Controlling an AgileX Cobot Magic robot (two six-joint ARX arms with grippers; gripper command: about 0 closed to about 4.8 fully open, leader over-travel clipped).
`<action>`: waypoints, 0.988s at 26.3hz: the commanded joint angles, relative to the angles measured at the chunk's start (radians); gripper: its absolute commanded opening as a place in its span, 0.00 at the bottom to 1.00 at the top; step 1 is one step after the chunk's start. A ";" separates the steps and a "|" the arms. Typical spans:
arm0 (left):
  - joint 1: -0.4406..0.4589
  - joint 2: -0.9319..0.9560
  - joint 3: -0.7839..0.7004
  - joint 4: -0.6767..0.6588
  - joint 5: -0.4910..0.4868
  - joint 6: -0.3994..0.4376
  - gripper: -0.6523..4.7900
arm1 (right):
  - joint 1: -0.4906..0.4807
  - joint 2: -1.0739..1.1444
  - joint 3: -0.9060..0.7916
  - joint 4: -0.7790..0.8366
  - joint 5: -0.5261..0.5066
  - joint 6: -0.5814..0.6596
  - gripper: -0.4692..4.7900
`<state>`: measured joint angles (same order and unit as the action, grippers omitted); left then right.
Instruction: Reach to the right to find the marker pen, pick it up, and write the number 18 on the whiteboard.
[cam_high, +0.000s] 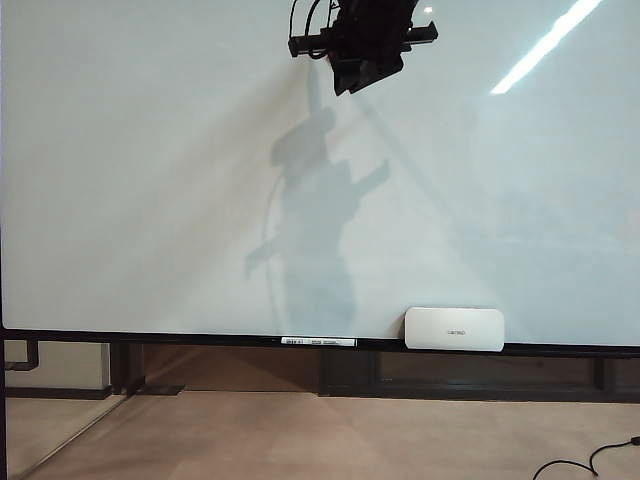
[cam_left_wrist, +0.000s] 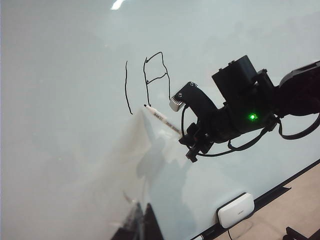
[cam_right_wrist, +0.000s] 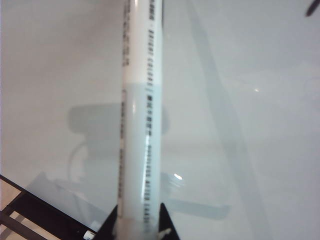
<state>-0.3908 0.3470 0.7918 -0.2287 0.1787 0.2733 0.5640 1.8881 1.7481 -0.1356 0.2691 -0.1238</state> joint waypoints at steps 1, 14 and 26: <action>-0.001 -0.002 0.006 0.007 -0.002 0.005 0.11 | 0.000 0.001 0.005 0.037 0.009 0.004 0.08; -0.001 -0.017 0.006 0.005 -0.002 0.004 0.11 | -0.005 0.001 0.005 -0.002 0.053 0.000 0.08; -0.001 -0.022 0.006 0.006 -0.002 0.004 0.11 | -0.022 0.001 0.005 -0.002 0.070 0.016 0.08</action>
<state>-0.3908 0.3267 0.7921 -0.2291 0.1791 0.2733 0.5449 1.8938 1.7481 -0.1497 0.3298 -0.1196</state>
